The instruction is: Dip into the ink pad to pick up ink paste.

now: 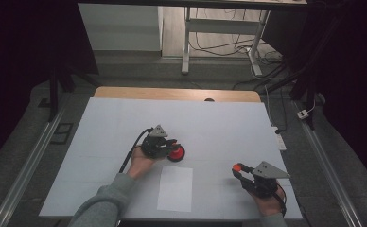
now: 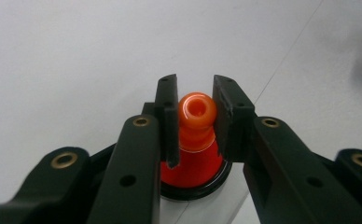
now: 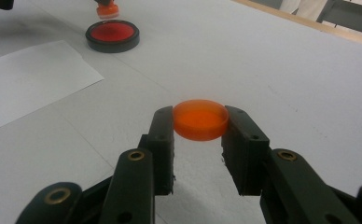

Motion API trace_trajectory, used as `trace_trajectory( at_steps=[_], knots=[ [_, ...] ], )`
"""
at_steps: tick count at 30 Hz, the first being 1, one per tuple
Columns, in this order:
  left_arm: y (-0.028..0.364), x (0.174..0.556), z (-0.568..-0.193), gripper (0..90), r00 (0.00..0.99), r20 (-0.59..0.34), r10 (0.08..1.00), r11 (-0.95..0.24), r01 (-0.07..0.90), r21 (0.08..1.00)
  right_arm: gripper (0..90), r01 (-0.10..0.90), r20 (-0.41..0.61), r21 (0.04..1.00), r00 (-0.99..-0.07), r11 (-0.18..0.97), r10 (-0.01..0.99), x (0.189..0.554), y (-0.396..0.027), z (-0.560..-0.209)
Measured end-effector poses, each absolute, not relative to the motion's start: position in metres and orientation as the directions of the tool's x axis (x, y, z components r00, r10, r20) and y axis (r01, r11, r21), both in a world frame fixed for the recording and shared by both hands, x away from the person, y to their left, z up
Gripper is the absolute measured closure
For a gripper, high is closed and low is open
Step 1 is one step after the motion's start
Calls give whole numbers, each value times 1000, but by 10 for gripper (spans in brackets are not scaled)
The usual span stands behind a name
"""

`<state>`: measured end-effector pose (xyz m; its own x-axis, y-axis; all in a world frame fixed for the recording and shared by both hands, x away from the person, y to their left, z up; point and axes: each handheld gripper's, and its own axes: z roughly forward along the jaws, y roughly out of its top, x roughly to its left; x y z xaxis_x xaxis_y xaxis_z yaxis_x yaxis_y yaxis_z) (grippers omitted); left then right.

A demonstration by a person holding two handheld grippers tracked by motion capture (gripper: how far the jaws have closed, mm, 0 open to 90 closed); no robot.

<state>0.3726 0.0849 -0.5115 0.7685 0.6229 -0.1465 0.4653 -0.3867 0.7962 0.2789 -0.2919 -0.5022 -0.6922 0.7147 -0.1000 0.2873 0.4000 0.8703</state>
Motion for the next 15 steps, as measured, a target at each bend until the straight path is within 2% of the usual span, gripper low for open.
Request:
trace_trajectory(
  at_steps=[15],
  knots=[
    [81,376,-520,726,766,-147,625,-402,477,781,647,286,-102,869,-695,404,712,279,-292,-503]
  ],
)
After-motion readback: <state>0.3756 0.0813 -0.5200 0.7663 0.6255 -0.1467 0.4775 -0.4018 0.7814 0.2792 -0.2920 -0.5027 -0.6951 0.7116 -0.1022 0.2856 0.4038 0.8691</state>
